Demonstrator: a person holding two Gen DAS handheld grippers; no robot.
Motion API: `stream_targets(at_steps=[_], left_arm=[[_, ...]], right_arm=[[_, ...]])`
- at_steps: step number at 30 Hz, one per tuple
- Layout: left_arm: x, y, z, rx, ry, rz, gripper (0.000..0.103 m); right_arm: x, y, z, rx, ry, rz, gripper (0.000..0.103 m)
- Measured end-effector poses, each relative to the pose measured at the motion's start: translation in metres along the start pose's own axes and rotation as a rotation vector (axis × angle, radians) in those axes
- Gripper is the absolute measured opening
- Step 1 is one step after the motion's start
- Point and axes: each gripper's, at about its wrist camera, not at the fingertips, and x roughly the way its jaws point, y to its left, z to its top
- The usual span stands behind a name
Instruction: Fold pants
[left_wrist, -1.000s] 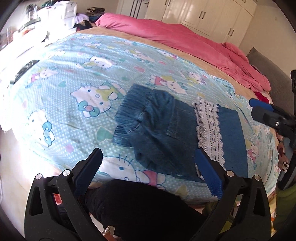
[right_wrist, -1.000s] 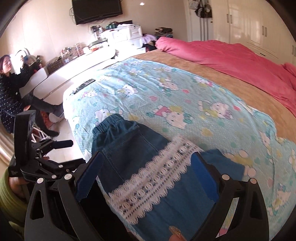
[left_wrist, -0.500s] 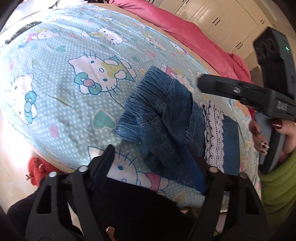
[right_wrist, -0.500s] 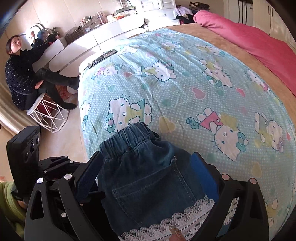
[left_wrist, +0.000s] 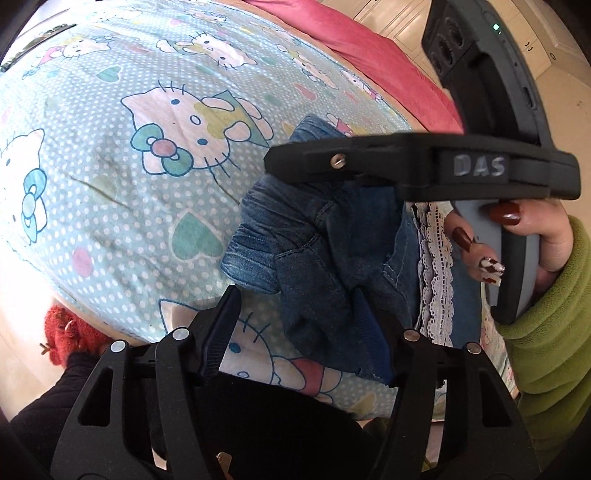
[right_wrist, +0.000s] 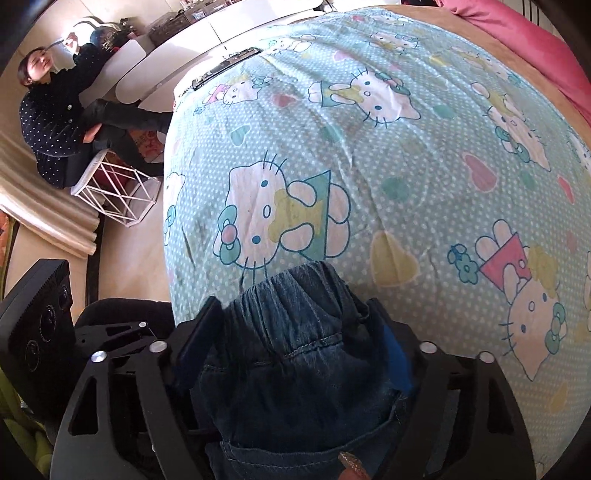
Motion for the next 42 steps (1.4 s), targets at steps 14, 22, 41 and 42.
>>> stream_targets(at_steps=[14,22,41,42], left_arm=[[-0.006,-0.051,0.017,0.110,-0.025,-0.149,0.086],[0.011,-0.124,0.011,0.202,0.064,-0.373,0.088],[0.067,-0.189,-0.066,0.540,0.246,-0.267,0.089],[0.061,-0.186,-0.073,0.534,0.245,-0.272,0.089]], right_arm=[[-0.133,-0.030,-0.087,0.052,-0.360,0.197,0.029],[-0.180,-0.045,-0.154,0.078,-0.476,0.155,0.044],[-0.130,-0.090,-0.247,0.494,-0.260,-0.230,0.073],[-0.125,-0.091,-0.249,0.478,-0.243,-0.250,0.073]])
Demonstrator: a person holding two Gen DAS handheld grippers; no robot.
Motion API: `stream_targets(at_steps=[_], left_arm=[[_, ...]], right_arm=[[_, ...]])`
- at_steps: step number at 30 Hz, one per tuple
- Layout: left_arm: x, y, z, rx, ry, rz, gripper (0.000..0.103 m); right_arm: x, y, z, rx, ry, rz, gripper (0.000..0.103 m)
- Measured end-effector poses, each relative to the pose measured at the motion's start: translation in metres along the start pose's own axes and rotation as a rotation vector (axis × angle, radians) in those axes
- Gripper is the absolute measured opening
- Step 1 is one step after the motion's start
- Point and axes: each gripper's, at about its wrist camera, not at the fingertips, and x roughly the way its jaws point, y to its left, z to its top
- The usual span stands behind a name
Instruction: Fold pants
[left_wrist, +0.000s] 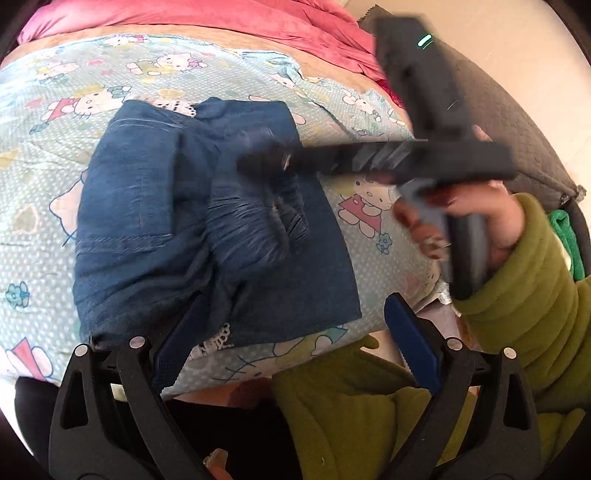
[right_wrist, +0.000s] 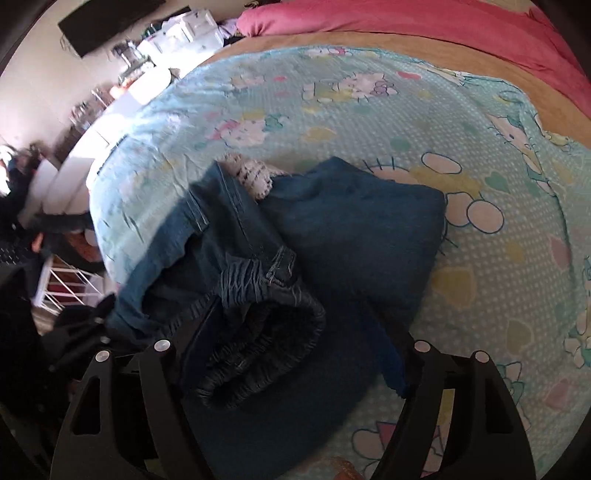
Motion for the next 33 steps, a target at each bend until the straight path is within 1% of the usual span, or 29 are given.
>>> stream_targets(at_steps=[3,5,7,10,12,14,15,16,17,18,20,21,23,24,25,26,28,30,31,32,33], left_arm=[[-0.016,0.003,-0.007,-0.004,-0.021,-0.006,0.089],[-0.028,0.001,-0.006,0.005,-0.049,-0.001,0.089],[-0.039,0.001,-0.007,0.024,-0.080,0.028,0.090],[-0.065,-0.002,-0.021,0.022,-0.124,0.059,0.090],[-0.074,0.005,-0.021,0.004,-0.153,0.102,0.090],[-0.079,0.013,-0.015,-0.025,-0.170,0.169,0.090],[-0.080,0.018,-0.015,-0.039,-0.176,0.209,0.086],[-0.081,0.023,-0.015,-0.048,-0.177,0.238,0.069],[-0.081,0.023,-0.014,-0.056,-0.179,0.259,0.060],[-0.079,0.028,-0.012,-0.068,-0.177,0.275,0.048],[-0.073,0.035,-0.010,-0.091,-0.158,0.276,0.041],[-0.069,0.038,-0.011,-0.098,-0.147,0.275,0.036],[-0.061,0.036,-0.015,-0.066,-0.126,0.301,0.036],[-0.057,0.031,-0.013,-0.050,-0.120,0.313,0.036],[-0.055,0.028,-0.014,-0.029,-0.110,0.325,0.036],[-0.052,0.027,-0.015,-0.019,-0.104,0.332,0.036],[-0.047,0.028,-0.017,-0.016,-0.093,0.339,0.036],[-0.045,0.032,-0.018,-0.026,-0.095,0.327,0.036],[-0.042,0.032,-0.018,-0.028,-0.096,0.325,0.036],[-0.045,0.032,-0.017,-0.029,-0.097,0.325,0.036],[-0.044,0.031,-0.017,-0.028,-0.099,0.322,0.036]], right_arm=[[-0.008,0.001,-0.003,0.008,-0.020,0.010,0.073],[-0.023,0.006,-0.003,-0.007,-0.060,0.026,0.075],[-0.042,0.008,-0.003,-0.018,-0.106,0.043,0.075],[-0.059,0.006,0.004,-0.006,-0.161,0.086,0.075],[-0.063,0.005,0.015,-0.003,-0.174,0.106,0.075],[-0.058,0.009,0.027,-0.024,-0.162,0.095,0.075],[-0.055,0.010,0.032,-0.034,-0.154,0.096,0.075],[-0.051,0.013,0.038,-0.049,-0.142,0.099,0.073],[-0.046,0.016,0.043,-0.060,-0.129,0.104,0.067],[-0.040,0.018,0.048,-0.070,-0.114,0.109,0.063],[-0.024,0.024,0.059,-0.096,-0.073,0.115,0.057],[-0.016,0.027,0.063,-0.110,-0.046,0.107,0.055],[0.002,0.031,0.065,-0.145,0.015,0.098,0.054],[0.010,0.034,0.063,-0.162,0.044,0.092,0.051],[0.022,0.039,0.059,-0.191,0.093,0.085,0.038],[0.030,0.044,0.056,-0.213,0.121,0.082,0.025],[0.032,0.056,0.054,-0.260,0.116,0.058,0.020],[0.023,0.063,0.061,-0.275,0.068,0.034,0.016],[0.017,0.066,0.067,-0.278,0.034,0.029,0.010],[0.016,0.068,0.072,-0.291,0.022,0.005,0.010],[0.019,0.070,0.075,-0.314,0.029,-0.028,0.010]])
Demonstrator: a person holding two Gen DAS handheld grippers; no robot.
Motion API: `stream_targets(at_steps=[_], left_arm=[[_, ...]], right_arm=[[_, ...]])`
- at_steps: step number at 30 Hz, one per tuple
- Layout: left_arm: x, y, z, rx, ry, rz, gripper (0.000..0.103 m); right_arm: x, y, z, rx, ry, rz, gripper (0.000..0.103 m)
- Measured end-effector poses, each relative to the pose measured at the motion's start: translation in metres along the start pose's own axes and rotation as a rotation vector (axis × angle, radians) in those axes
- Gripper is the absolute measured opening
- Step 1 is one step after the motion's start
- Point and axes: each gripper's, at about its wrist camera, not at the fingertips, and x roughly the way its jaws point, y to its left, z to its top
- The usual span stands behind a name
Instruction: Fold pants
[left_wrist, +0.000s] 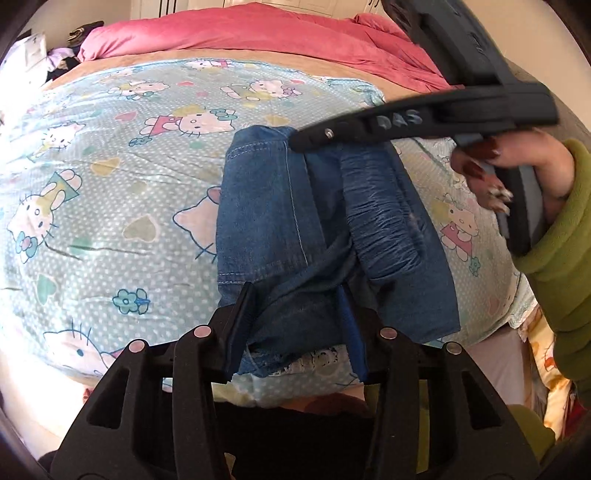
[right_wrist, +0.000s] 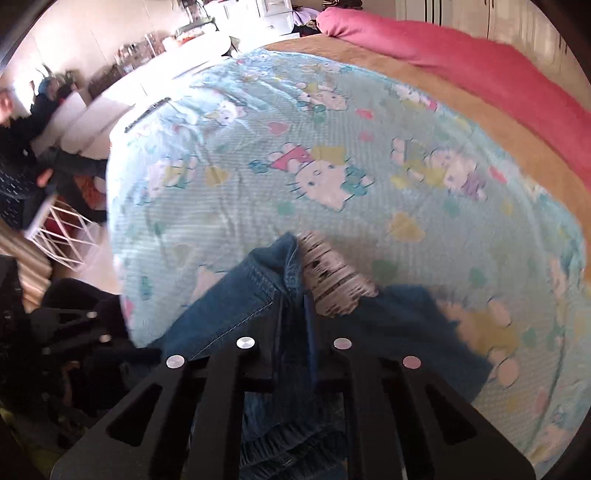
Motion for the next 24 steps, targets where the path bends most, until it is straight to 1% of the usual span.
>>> stream_targets(at_steps=[3,4,6,7,8,10,11,12,13,14,15,17,19,21,24], left_arm=[[-0.001,0.000,-0.001,0.001,0.001,0.006,0.037],[0.001,-0.001,-0.001,0.001,0.001,0.006,0.037],[-0.001,-0.001,-0.002,-0.006,0.005,0.006,0.037],[-0.003,0.000,-0.002,-0.010,0.005,0.002,0.038],[-0.006,0.001,-0.001,-0.019,0.005,-0.006,0.040],[-0.012,0.001,-0.001,-0.030,-0.003,-0.022,0.048],[-0.014,0.001,0.000,-0.031,-0.009,-0.021,0.049],[-0.018,0.000,0.001,-0.029,-0.016,-0.018,0.050],[-0.020,-0.001,0.002,-0.027,-0.022,-0.018,0.051],[-0.023,-0.002,0.003,-0.027,-0.029,-0.020,0.053],[-0.026,-0.003,0.004,-0.025,-0.035,-0.021,0.055],[-0.031,-0.005,0.006,-0.020,-0.047,-0.017,0.058],[-0.035,-0.006,0.009,-0.017,-0.057,-0.013,0.063],[-0.038,-0.005,0.012,-0.020,-0.065,-0.010,0.066],[-0.042,0.002,0.018,-0.036,-0.075,0.008,0.071]], right_arm=[[0.027,-0.001,-0.002,-0.020,0.064,-0.036,0.009],[0.031,-0.003,-0.004,-0.019,0.063,-0.039,0.010],[0.029,-0.007,-0.006,0.018,0.048,-0.032,0.010],[0.021,-0.010,-0.006,0.044,0.026,-0.025,0.012],[0.008,-0.010,-0.007,0.059,-0.017,-0.022,0.012],[-0.018,-0.012,-0.011,0.075,-0.093,-0.020,0.019],[-0.032,-0.012,-0.013,0.078,-0.126,-0.019,0.029],[-0.050,-0.011,-0.019,0.071,-0.170,-0.025,0.036],[-0.062,-0.009,-0.024,0.061,-0.198,-0.035,0.048],[-0.073,-0.006,-0.029,0.049,-0.221,-0.047,0.053],[-0.083,-0.003,-0.035,0.034,-0.241,-0.056,0.054],[-0.099,0.005,-0.050,0.010,-0.271,-0.081,0.064],[-0.112,0.012,-0.068,-0.001,-0.293,-0.091,0.068],[-0.118,0.020,-0.086,-0.010,-0.307,-0.093,0.068],[-0.121,0.033,-0.109,-0.026,-0.300,-0.078,0.068]])
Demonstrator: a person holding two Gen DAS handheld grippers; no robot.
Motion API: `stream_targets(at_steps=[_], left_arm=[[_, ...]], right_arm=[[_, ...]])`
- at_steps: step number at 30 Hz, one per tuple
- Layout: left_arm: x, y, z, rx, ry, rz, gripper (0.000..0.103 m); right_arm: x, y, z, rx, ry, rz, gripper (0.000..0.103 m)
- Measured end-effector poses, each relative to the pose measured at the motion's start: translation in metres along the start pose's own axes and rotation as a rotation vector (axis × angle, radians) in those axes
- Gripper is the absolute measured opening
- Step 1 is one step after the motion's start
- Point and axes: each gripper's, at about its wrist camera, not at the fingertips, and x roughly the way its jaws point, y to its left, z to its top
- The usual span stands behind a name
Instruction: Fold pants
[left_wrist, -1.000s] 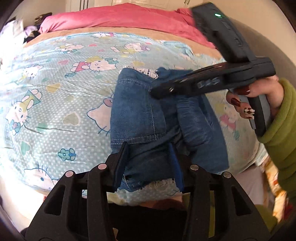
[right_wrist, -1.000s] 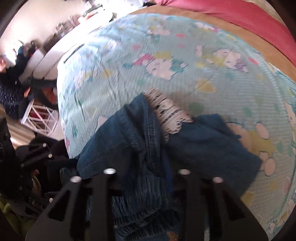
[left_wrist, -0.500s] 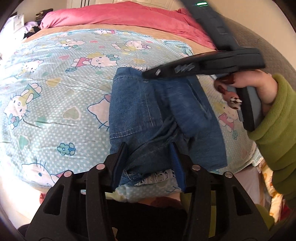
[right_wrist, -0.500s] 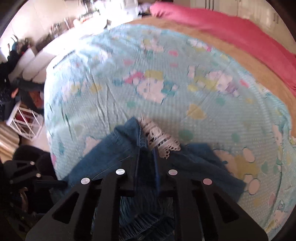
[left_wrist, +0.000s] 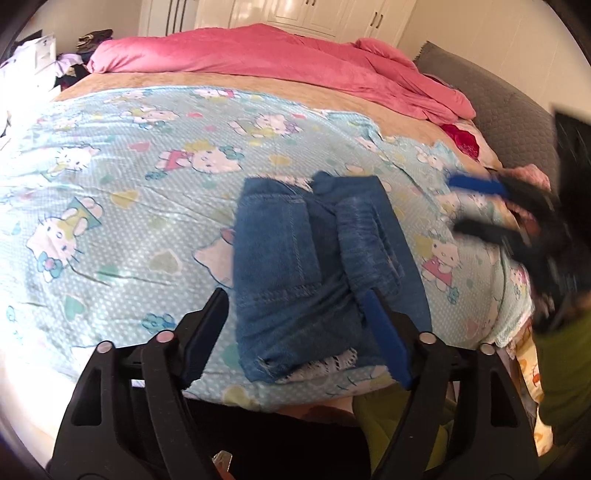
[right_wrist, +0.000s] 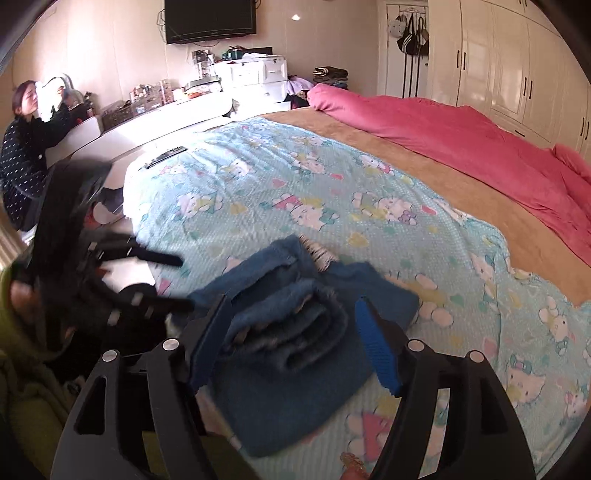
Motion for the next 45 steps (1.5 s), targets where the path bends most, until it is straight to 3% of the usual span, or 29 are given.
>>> stream_targets(at_steps=[5,6,7,8,10,14,16,17,18,20,22,24,27,29,30,33,35,37,40,45], left_arm=[[0.006,0.024,0.023,-0.051,-0.001,0.023,0.069],[0.010,0.030,0.029,-0.067,0.010,0.025,0.058],[0.015,0.034,0.034,-0.079,0.019,0.014,0.046],[0.021,0.036,0.041,-0.085,0.031,-0.003,0.044],[0.031,0.036,0.047,-0.078,0.060,-0.007,0.040],[0.058,0.029,0.050,-0.052,0.126,0.002,0.040],[0.070,0.027,0.048,-0.046,0.150,0.003,0.040],[0.076,0.027,0.047,-0.046,0.161,0.009,0.040],[0.080,0.027,0.044,-0.046,0.168,0.012,0.040],[0.085,0.028,0.040,-0.055,0.182,0.009,0.041],[0.087,0.028,0.038,-0.057,0.174,0.011,0.043],[0.088,0.030,0.038,-0.070,0.170,0.010,0.045],[0.082,0.028,0.038,-0.057,0.145,0.028,0.051],[0.076,0.027,0.039,-0.055,0.122,0.037,0.055],[0.073,0.027,0.039,-0.059,0.111,0.038,0.057],[0.064,0.031,0.040,-0.077,0.077,0.037,0.064],[0.061,0.032,0.042,-0.090,0.062,0.038,0.067],[0.061,0.036,0.041,-0.103,0.059,0.043,0.068],[0.062,0.038,0.039,-0.112,0.065,0.039,0.072],[0.070,0.035,0.034,-0.110,0.083,0.022,0.074]], right_arm=[[0.001,0.044,-0.023,-0.092,0.041,0.096,0.068],[0.006,0.058,-0.026,-0.136,0.053,0.117,0.066],[0.013,0.069,-0.027,-0.175,0.063,0.131,0.054],[0.018,0.077,-0.027,-0.201,0.070,0.140,0.042],[0.034,0.095,-0.023,-0.253,0.081,0.152,0.033],[0.062,0.104,-0.010,-0.296,0.070,0.151,0.033],[0.085,0.100,-0.011,-0.300,0.122,0.128,0.032],[0.096,0.099,-0.014,-0.289,0.167,0.151,0.014],[0.103,0.098,-0.019,-0.278,0.213,0.193,0.005],[0.107,0.102,-0.031,-0.300,0.248,0.234,0.003],[0.115,0.100,-0.043,-0.269,0.293,0.258,0.003],[0.124,0.096,-0.052,-0.248,0.330,0.209,0.003],[0.101,0.085,-0.046,-0.140,0.253,0.270,0.006],[0.076,0.073,-0.038,-0.100,0.175,0.273,0.031],[0.063,0.064,-0.034,-0.076,0.136,0.259,0.036],[0.036,0.039,-0.027,-0.001,0.069,0.183,0.041],[0.022,0.016,-0.024,0.069,0.029,0.095,0.052],[0.015,-0.009,-0.025,0.145,0.008,0.020,0.053],[0.016,-0.038,-0.032,0.256,0.025,-0.084,0.053],[0.036,-0.058,-0.040,0.405,0.081,-0.107,0.053]])
